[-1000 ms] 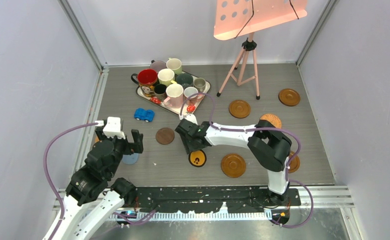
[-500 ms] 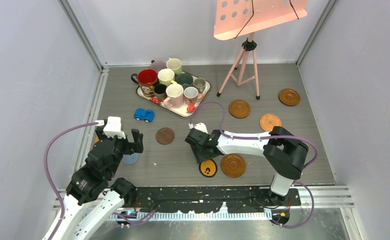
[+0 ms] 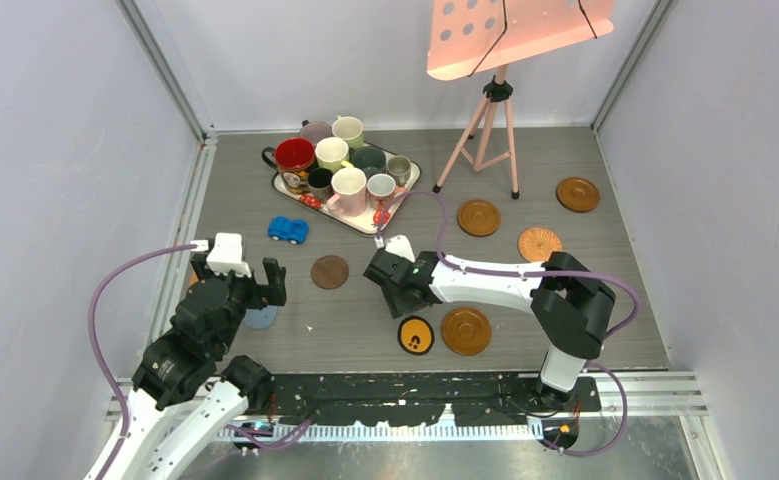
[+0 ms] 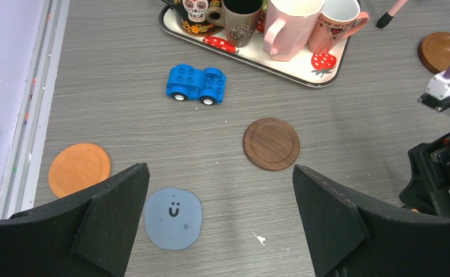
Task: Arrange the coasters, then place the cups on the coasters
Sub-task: Move the coaster to the center of the board.
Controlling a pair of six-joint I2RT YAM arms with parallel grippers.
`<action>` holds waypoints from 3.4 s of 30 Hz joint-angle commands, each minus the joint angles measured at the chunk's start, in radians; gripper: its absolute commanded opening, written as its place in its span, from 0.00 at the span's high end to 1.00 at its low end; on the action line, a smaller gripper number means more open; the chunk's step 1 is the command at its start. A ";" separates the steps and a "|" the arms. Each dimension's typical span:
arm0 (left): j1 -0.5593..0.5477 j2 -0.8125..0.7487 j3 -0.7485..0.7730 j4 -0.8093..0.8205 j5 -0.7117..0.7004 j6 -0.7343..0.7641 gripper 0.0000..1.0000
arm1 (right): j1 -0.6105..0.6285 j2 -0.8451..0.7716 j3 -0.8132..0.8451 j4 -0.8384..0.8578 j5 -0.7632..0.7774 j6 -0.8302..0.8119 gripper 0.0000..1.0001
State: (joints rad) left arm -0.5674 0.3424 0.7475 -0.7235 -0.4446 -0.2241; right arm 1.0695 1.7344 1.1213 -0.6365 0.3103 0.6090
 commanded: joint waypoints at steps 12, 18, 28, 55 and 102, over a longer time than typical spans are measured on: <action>-0.001 -0.021 0.007 0.021 0.021 0.002 0.01 | -0.272 -0.255 -0.050 -0.110 0.244 0.233 0.68; -0.001 -0.028 0.006 0.024 0.029 0.002 0.01 | -0.442 -0.378 -0.211 -0.072 0.244 0.334 0.94; -0.006 -0.022 0.007 0.022 0.031 0.002 0.01 | -0.748 -0.493 -0.307 -0.270 0.358 0.555 0.95; -0.008 -0.003 0.007 0.020 0.029 0.000 0.01 | -1.200 -0.447 -0.449 -0.238 0.260 0.579 0.95; -0.010 -0.008 0.003 0.033 0.051 0.008 0.02 | -0.867 -0.367 -0.501 -0.178 -0.132 0.526 0.95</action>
State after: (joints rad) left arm -0.5751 0.3447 0.7471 -0.7227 -0.3969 -0.2237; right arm 0.1589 1.3289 0.6724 -0.8425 0.3454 1.0794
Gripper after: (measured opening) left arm 0.986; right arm 0.063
